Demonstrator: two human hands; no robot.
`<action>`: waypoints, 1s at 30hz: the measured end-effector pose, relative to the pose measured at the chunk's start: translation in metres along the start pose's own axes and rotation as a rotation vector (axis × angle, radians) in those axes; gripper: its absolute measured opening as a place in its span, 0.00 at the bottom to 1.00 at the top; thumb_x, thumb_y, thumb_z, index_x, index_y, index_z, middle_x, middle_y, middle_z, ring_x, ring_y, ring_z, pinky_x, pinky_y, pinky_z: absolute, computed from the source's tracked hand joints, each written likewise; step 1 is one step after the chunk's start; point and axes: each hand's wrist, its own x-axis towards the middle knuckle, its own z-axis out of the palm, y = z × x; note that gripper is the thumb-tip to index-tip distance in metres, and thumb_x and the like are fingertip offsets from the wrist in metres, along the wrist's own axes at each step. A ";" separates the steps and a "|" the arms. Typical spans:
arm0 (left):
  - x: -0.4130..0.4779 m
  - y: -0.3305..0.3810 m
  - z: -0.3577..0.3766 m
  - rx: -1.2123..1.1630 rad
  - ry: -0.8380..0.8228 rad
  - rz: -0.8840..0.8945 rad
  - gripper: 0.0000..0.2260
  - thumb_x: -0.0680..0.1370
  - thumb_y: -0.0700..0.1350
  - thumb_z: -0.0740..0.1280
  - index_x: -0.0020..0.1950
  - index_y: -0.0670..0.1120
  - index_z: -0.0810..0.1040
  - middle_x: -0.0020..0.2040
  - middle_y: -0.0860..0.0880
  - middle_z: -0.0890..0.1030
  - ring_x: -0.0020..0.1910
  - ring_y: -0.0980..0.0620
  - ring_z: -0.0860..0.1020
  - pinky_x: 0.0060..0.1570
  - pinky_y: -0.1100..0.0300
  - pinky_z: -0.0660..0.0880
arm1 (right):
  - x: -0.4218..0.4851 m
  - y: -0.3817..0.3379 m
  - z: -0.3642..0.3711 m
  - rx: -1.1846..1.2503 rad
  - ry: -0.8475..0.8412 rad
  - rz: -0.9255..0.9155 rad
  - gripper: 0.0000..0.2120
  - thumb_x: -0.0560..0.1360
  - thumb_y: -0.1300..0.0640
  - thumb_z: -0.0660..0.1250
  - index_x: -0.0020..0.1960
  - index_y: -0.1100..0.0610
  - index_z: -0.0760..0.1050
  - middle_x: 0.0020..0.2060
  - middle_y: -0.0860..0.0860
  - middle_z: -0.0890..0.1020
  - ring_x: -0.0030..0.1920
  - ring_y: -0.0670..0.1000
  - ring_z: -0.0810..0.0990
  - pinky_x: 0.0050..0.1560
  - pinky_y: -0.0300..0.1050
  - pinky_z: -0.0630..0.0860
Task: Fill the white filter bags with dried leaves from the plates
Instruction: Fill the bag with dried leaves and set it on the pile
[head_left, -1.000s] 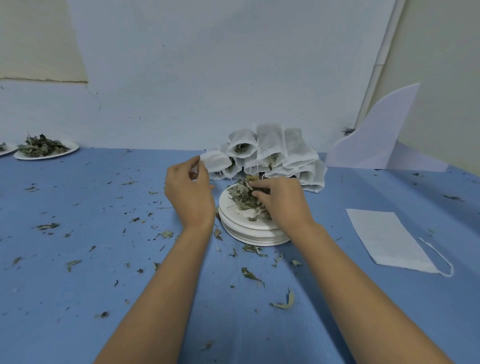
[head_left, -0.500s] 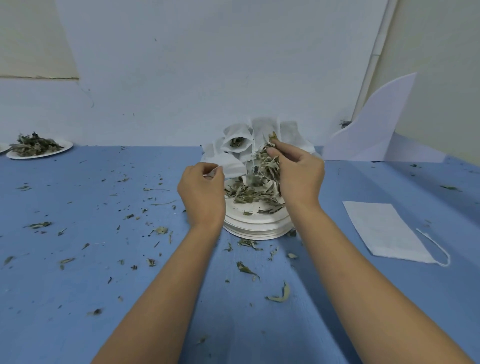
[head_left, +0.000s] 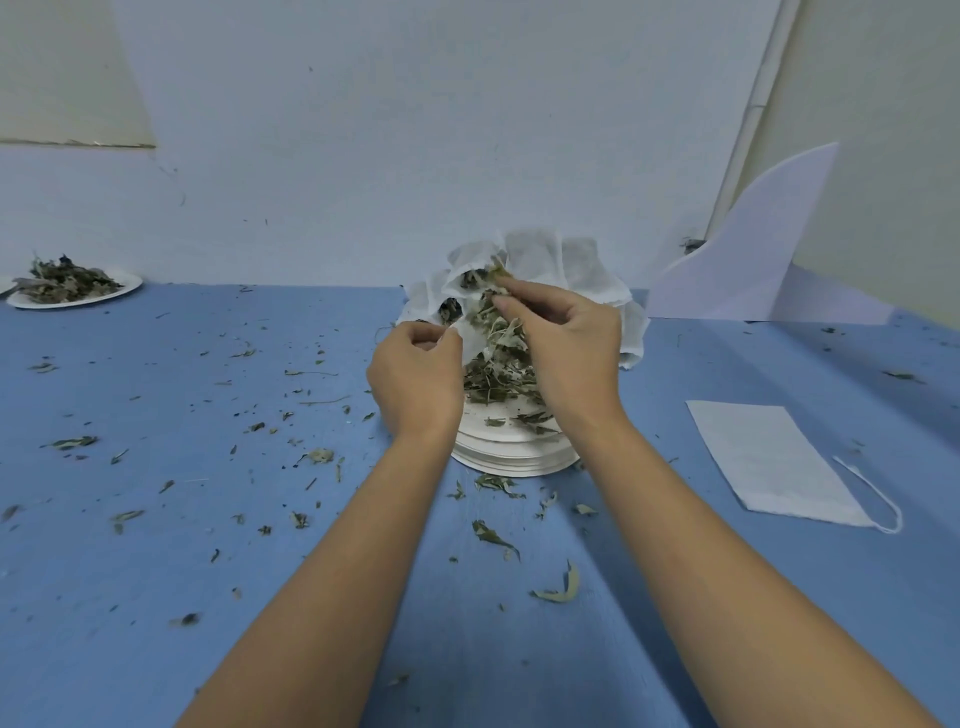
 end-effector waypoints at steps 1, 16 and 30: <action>0.001 0.000 0.000 -0.003 0.005 -0.004 0.01 0.75 0.45 0.67 0.43 0.50 0.77 0.34 0.57 0.76 0.33 0.62 0.73 0.30 0.70 0.66 | 0.000 0.001 0.000 -0.022 -0.042 0.008 0.09 0.70 0.63 0.74 0.44 0.49 0.84 0.41 0.44 0.86 0.46 0.42 0.83 0.47 0.33 0.77; -0.004 -0.004 0.003 -0.161 -0.246 0.106 0.04 0.76 0.39 0.68 0.43 0.48 0.78 0.38 0.55 0.78 0.36 0.63 0.75 0.35 0.77 0.69 | -0.002 0.020 -0.012 -0.451 -0.159 0.105 0.06 0.72 0.63 0.71 0.45 0.55 0.84 0.37 0.45 0.84 0.42 0.42 0.82 0.47 0.36 0.78; -0.009 0.005 0.001 -0.040 -0.748 0.232 0.12 0.72 0.35 0.70 0.47 0.48 0.72 0.41 0.53 0.72 0.41 0.57 0.71 0.37 0.75 0.69 | 0.004 0.019 -0.016 -0.305 0.098 0.256 0.07 0.69 0.66 0.67 0.38 0.61 0.83 0.34 0.59 0.82 0.36 0.48 0.73 0.39 0.49 0.72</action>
